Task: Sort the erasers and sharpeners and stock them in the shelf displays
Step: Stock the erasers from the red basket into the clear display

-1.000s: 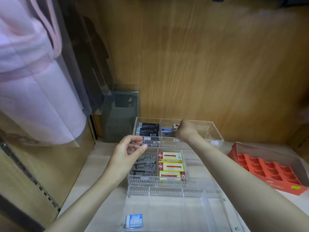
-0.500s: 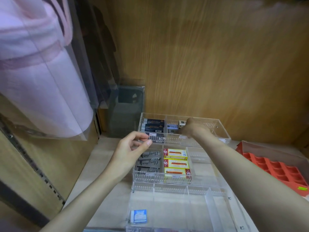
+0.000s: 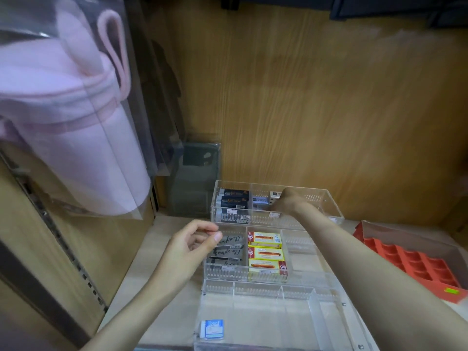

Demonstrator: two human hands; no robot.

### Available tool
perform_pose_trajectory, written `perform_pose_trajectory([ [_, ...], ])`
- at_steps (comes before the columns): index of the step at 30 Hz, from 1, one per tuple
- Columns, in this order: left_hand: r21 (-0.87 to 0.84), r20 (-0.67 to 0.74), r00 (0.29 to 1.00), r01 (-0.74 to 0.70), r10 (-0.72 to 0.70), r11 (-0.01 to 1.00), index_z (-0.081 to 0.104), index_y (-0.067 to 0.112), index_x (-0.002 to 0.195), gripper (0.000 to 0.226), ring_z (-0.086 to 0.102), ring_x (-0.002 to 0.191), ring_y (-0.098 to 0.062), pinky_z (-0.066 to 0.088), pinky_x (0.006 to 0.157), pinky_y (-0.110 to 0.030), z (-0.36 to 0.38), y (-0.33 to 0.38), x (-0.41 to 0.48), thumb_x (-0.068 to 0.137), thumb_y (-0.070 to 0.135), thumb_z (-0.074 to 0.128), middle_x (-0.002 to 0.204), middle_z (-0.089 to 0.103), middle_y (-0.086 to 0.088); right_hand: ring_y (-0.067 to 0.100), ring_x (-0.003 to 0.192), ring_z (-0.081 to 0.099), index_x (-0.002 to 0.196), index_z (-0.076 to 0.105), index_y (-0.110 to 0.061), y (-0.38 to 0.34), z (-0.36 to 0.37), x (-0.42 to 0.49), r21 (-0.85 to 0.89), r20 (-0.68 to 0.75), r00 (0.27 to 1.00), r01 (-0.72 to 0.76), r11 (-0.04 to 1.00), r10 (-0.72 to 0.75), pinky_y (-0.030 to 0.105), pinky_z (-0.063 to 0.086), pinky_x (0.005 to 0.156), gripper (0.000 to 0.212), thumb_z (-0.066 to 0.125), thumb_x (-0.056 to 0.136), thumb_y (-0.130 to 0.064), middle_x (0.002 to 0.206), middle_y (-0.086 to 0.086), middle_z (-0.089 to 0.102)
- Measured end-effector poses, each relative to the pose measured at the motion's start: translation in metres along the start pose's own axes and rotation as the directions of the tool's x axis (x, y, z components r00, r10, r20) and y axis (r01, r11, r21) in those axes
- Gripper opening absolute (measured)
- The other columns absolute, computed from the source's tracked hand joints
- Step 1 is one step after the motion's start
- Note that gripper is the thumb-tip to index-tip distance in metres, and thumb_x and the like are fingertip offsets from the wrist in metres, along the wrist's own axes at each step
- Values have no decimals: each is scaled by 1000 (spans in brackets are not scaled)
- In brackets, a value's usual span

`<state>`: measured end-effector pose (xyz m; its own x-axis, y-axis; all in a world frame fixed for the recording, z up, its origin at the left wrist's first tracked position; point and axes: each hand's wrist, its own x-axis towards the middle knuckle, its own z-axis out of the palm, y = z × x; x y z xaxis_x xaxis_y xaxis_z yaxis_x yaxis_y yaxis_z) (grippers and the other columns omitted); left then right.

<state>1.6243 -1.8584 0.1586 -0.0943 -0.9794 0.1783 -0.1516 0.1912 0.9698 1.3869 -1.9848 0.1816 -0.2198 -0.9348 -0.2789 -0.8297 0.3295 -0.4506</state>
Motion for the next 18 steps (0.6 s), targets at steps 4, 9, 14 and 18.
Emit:
perform_pose_trajectory([
  [4, 34, 108, 994, 7, -11, 999, 69, 36, 87, 18, 64, 79, -10, 50, 77, -25, -16, 1, -33, 70, 42, 73, 87, 70, 9, 29, 94, 60, 93, 67, -10, -1, -9, -69, -43, -355, 898, 263, 964, -261, 35, 49, 82, 26, 61, 88, -34, 93, 9, 69],
  [9, 54, 215, 969, 109, -118, 993, 67, 24, 87, 27, 57, 72, -8, 44, 70, -26, -15, -16, -94, 67, 42, 69, 76, 66, 5, 4, 69, 58, 80, 65, -16, 48, 23, -204, 275, -176, 848, 530, 802, -499, 14, 40, 64, 10, 60, 88, -14, 74, -2, 66],
  [14, 296, 541, 791, 140, -287, 945, 63, 21, 93, 15, 56, 72, 2, 40, 67, -11, -4, -66, -157, 82, 26, 70, 80, 64, 14, 4, 68, 53, 85, 65, -14, 111, 111, -254, 200, 364, 776, 475, 857, -515, 21, 41, 66, 12, 57, 92, -21, 75, -2, 63],
  [18, 495, 569, 660, 200, -490, 846, 56, 26, 89, 19, 58, 70, 5, 42, 65, -9, -14, -158, -189, 86, 11, 68, 86, 65, 2, 27, 98, 60, 98, 64, -8, 171, 201, -253, -93, 603, 748, 411, 907, -277, 30, 41, 78, 19, 49, 92, -18, 104, 13, 66],
])
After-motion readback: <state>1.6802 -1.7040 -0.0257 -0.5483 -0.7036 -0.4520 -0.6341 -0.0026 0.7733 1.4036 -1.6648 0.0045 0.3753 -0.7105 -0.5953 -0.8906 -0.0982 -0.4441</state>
